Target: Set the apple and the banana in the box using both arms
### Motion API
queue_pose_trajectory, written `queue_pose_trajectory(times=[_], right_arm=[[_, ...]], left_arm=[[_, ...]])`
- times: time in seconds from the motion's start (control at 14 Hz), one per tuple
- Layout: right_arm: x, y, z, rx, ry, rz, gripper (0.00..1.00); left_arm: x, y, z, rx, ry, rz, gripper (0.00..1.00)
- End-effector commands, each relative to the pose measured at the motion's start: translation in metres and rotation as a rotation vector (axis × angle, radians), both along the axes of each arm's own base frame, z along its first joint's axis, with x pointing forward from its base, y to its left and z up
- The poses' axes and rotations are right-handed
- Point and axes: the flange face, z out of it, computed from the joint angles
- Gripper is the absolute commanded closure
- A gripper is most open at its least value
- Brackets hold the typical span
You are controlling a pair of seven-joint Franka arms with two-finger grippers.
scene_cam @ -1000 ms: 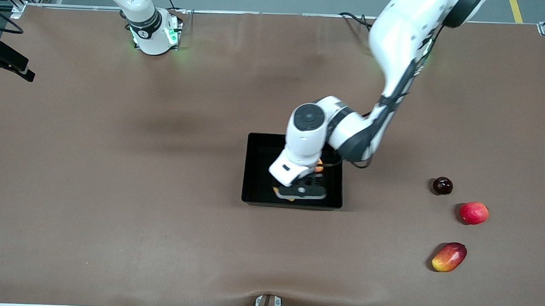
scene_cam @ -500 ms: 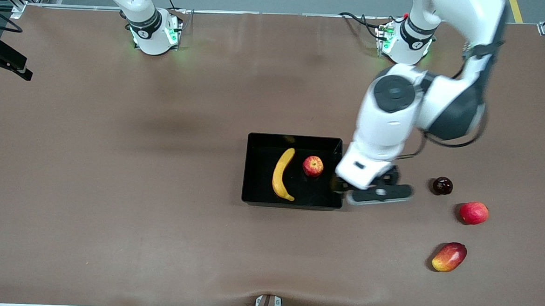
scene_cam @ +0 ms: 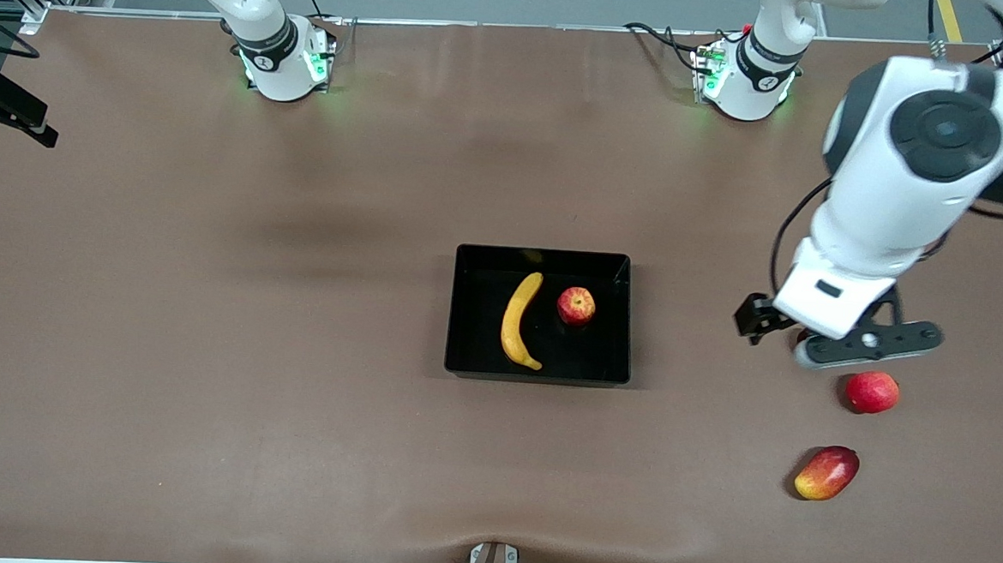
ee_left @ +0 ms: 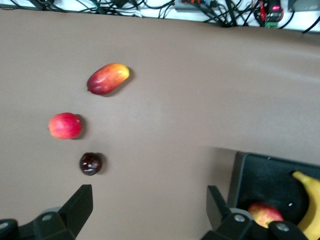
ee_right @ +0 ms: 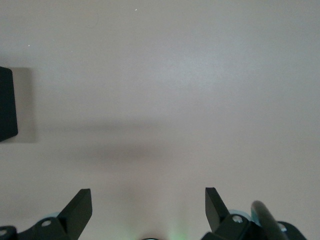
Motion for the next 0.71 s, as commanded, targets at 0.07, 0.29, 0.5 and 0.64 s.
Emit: queue_pose_trajectory(times=[0.07, 0.29, 0.5, 0.64], right_arm=[[-0.003, 0.003, 0.017, -0.006, -0.025, 0.019, 0.00], [-0.003, 0.006, 0.022, -0.015, -0.035, 0.025, 0.00], [-0.003, 0.010, 0.022, -0.015, -0.035, 0.039, 0.00], [-0.003, 0.011, 0.022, -0.017, -0.035, 0.034, 0.00]], left_arm=[[-0.014, 0.061, 0.032, -0.033, 0.055, -0.116, 0.00], [-0.029, 0.087, 0.052, -0.026, 0.089, -0.147, 0.00], [-0.048, 0.100, 0.062, -0.035, 0.096, -0.138, 0.00], [-0.055, 0.113, 0.065, -0.056, 0.096, -0.115, 0.00]])
